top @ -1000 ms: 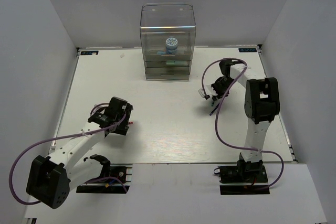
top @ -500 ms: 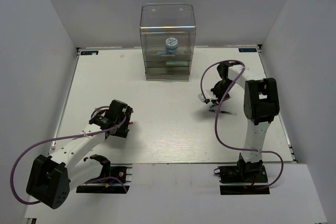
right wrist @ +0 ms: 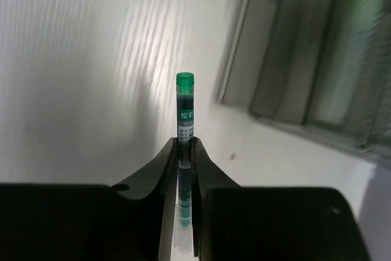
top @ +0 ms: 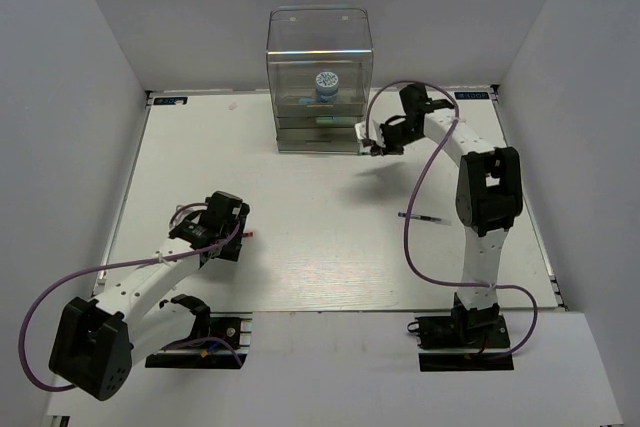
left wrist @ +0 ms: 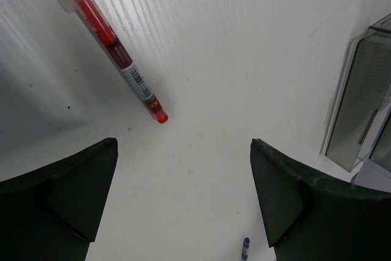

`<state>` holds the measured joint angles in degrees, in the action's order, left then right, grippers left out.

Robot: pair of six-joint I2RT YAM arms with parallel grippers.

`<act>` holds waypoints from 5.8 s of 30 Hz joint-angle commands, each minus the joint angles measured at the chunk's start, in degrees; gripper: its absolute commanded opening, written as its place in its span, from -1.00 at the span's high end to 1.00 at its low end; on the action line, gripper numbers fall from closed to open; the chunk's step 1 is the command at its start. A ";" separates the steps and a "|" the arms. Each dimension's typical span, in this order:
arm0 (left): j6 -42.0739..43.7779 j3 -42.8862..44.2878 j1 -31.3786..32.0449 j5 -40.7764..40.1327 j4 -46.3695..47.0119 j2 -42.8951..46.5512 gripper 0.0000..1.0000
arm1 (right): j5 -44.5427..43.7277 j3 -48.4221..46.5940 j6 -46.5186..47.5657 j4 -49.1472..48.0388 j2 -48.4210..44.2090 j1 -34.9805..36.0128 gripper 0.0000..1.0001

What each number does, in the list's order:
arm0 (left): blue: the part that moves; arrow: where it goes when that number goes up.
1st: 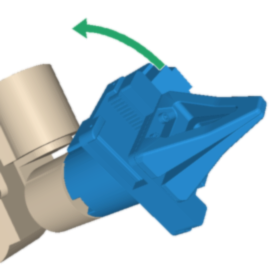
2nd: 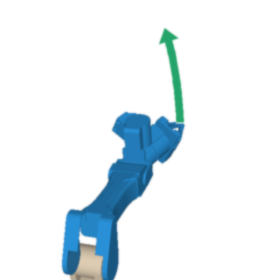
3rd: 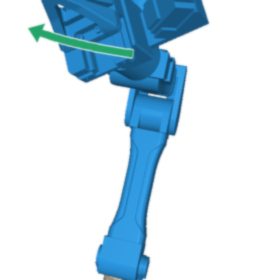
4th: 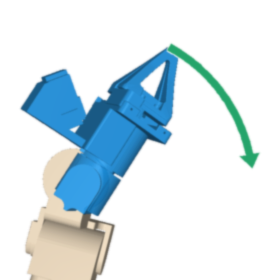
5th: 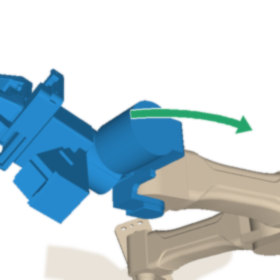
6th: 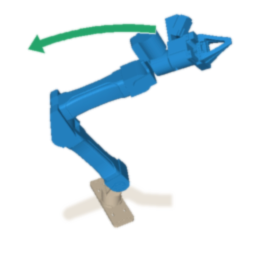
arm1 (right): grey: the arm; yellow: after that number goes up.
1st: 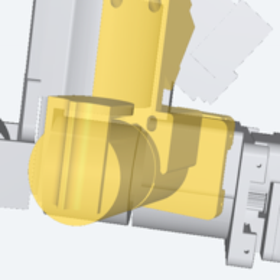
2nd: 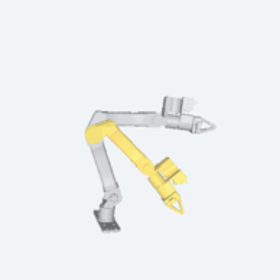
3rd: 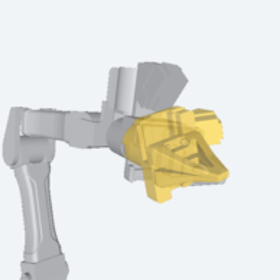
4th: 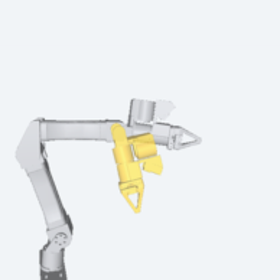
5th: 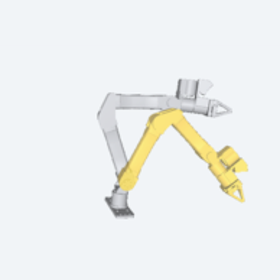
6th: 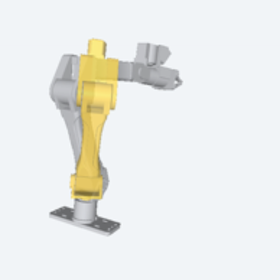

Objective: Sort the stationery into containers
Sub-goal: Pick up the pen from the center of the board, then place the pen in the drawer, then pick up the pen from the center of the board, then place the pen in the drawer, then pick up the pen from the center of the board.

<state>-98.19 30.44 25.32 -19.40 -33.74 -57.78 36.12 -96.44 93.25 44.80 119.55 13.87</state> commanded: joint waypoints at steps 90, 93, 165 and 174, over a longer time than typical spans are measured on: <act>11.01 54.29 0.43 21.07 9.83 -48.39 1.00 | -0.44 48.37 -55.63 -44.88 -39.74 -1.30 0.36; 7.41 54.91 0.43 20.54 9.83 -50.15 1.00 | -0.26 48.45 -55.81 -44.88 -39.57 -1.65 0.36; 50.29 9.56 -1.68 28.02 37.60 -15.18 -0.69 | -22.49 40.90 -27.43 -14.21 -22.52 -4.29 0.11; 49.76 5.95 -1.68 26.08 36.99 -10.78 -0.69 | -12.94 34.06 -22.24 -9.29 -20.24 -2.80 1.00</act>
<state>-49.06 37.28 23.79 8.91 3.51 -72.47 17.91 -58.13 67.05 31.59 97.76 10.11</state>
